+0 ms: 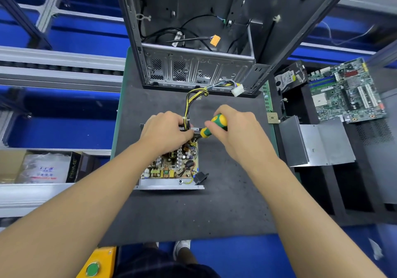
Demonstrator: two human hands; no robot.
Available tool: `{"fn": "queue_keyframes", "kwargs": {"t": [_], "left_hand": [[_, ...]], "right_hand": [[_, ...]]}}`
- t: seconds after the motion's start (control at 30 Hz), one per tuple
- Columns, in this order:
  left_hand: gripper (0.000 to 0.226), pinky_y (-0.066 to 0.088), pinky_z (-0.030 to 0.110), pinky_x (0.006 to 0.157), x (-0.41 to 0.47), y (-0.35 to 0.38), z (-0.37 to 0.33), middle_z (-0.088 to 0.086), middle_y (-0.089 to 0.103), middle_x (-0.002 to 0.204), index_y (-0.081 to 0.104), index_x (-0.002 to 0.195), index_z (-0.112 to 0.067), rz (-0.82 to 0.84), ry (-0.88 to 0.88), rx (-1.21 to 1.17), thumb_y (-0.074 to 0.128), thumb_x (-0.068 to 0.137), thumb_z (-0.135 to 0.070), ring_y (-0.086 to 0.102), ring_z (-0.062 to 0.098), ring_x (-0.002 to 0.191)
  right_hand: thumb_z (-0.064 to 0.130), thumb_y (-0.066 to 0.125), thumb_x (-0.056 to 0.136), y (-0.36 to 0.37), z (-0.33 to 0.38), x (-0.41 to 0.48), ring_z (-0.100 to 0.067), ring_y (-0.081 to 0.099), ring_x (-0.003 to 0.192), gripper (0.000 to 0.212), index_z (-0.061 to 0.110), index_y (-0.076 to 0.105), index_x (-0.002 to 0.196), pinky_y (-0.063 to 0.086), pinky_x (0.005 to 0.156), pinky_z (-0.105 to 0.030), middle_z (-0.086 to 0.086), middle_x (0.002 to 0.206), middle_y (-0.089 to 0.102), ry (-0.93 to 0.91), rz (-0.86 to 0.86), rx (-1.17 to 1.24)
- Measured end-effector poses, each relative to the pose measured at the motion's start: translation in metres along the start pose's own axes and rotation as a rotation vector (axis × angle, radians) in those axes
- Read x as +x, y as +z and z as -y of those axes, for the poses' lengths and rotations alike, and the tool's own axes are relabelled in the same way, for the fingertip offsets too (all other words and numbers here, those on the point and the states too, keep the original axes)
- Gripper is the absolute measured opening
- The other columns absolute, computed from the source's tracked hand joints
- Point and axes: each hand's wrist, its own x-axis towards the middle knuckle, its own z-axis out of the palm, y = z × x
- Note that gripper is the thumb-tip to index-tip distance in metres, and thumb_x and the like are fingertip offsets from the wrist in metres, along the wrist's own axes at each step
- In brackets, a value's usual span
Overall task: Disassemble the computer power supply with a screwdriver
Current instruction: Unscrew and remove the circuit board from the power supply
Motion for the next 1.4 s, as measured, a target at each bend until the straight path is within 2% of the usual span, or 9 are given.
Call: {"fn": "queue_keyframes", "kwargs": {"t": [0.4, 0.6, 0.7, 0.83, 1.03, 1.1, 1.2, 1.3, 1.4], "left_hand": [[0.018, 0.037, 0.032, 0.067, 0.001, -0.001, -0.001, -0.005, 0.062, 0.058, 0.076, 0.083, -0.037, 0.012, 0.004, -0.014, 0.066, 0.086, -0.051, 0.06, 0.025, 0.073], [0.018, 0.036, 0.032, 0.066, 0.001, -0.002, -0.001, -0.004, 0.063, 0.057, 0.076, 0.082, -0.037, 0.018, 0.005, -0.014, 0.065, 0.086, -0.049, 0.06, 0.023, 0.071], [0.017, 0.035, 0.032, 0.065, 0.001, -0.001, -0.001, -0.005, 0.061, 0.056, 0.077, 0.081, -0.037, 0.016, 0.007, -0.022, 0.065, 0.085, -0.049, 0.059, 0.023, 0.07], [0.021, 0.036, 0.031, 0.065, 0.001, -0.002, -0.002, -0.006, 0.061, 0.056, 0.078, 0.084, -0.038, 0.024, 0.01, -0.035, 0.066, 0.085, -0.056, 0.058, 0.022, 0.069], [0.019, 0.036, 0.031, 0.071, 0.001, -0.004, -0.004, -0.009, 0.058, 0.055, 0.077, 0.081, -0.034, 0.041, 0.004, -0.04, 0.068, 0.085, -0.05, 0.059, 0.023, 0.071], [0.021, 0.036, 0.032, 0.073, 0.0, -0.004, -0.004, -0.009, 0.053, 0.052, 0.073, 0.073, -0.034, 0.037, 0.009, -0.024, 0.067, 0.085, -0.05, 0.054, 0.023, 0.068], [0.026, 0.037, 0.034, 0.078, 0.002, -0.004, -0.003, -0.009, 0.049, 0.049, 0.066, 0.067, -0.036, 0.034, 0.015, -0.03, 0.066, 0.086, -0.053, 0.049, 0.014, 0.059], [0.028, 0.037, 0.035, 0.079, 0.002, -0.004, -0.003, -0.007, 0.051, 0.051, 0.071, 0.069, -0.03, 0.035, 0.019, -0.031, 0.065, 0.086, -0.051, 0.048, 0.014, 0.059], [0.034, 0.035, 0.036, 0.08, 0.002, -0.002, -0.002, -0.007, 0.05, 0.049, 0.064, 0.06, -0.027, 0.007, 0.013, -0.027, 0.064, 0.085, -0.049, 0.049, 0.017, 0.058]], "right_hand": [[0.046, 0.057, 0.096, 0.0, 0.003, 0.004, -0.031, 0.055, 0.079, 0.031, 0.018, 0.057, 0.109, 0.041, 0.061, -0.034, -0.006, 0.084, 0.06, -0.054, -0.001, -0.059], [0.049, 0.057, 0.095, -0.001, 0.003, 0.005, -0.036, 0.056, 0.078, 0.033, 0.019, 0.057, 0.107, 0.039, 0.059, -0.033, -0.007, 0.083, 0.057, 0.018, -0.013, -0.086], [0.049, 0.056, 0.096, 0.003, 0.014, 0.004, -0.032, 0.049, 0.078, 0.035, 0.016, 0.056, 0.109, 0.035, 0.06, -0.033, -0.006, 0.083, 0.053, -0.041, 0.021, -0.153], [0.042, 0.057, 0.096, -0.002, 0.019, 0.009, -0.024, 0.048, 0.09, 0.033, 0.016, 0.055, 0.117, 0.031, 0.064, -0.03, -0.007, 0.104, 0.059, -0.122, 0.131, -0.185], [0.03, 0.06, 0.097, -0.014, 0.022, 0.014, -0.027, 0.053, 0.099, 0.026, 0.018, 0.056, 0.12, 0.041, 0.072, -0.033, -0.007, 0.107, 0.056, -0.19, 0.266, -0.247], [0.019, 0.06, 0.098, -0.015, 0.025, 0.012, -0.025, 0.049, 0.095, 0.022, 0.022, 0.058, 0.12, 0.041, 0.073, -0.033, -0.003, 0.103, 0.047, -0.273, 0.308, -0.309], [-0.003, 0.051, 0.091, -0.015, 0.024, 0.011, -0.025, 0.043, 0.092, 0.035, 0.022, 0.061, 0.115, 0.037, 0.068, -0.034, -0.004, 0.108, 0.038, -0.288, 0.361, -0.376], [0.021, 0.047, 0.1, -0.011, 0.023, 0.007, -0.026, 0.042, 0.1, 0.021, 0.021, 0.05, 0.121, 0.038, 0.074, -0.037, -0.005, 0.112, 0.037, -0.257, 0.349, -0.302], [0.04, 0.041, 0.103, -0.004, 0.027, 0.006, -0.024, 0.042, 0.094, 0.026, 0.016, 0.041, 0.114, 0.036, 0.075, -0.038, -0.003, 0.109, 0.045, -0.21, 0.248, -0.132]]}}
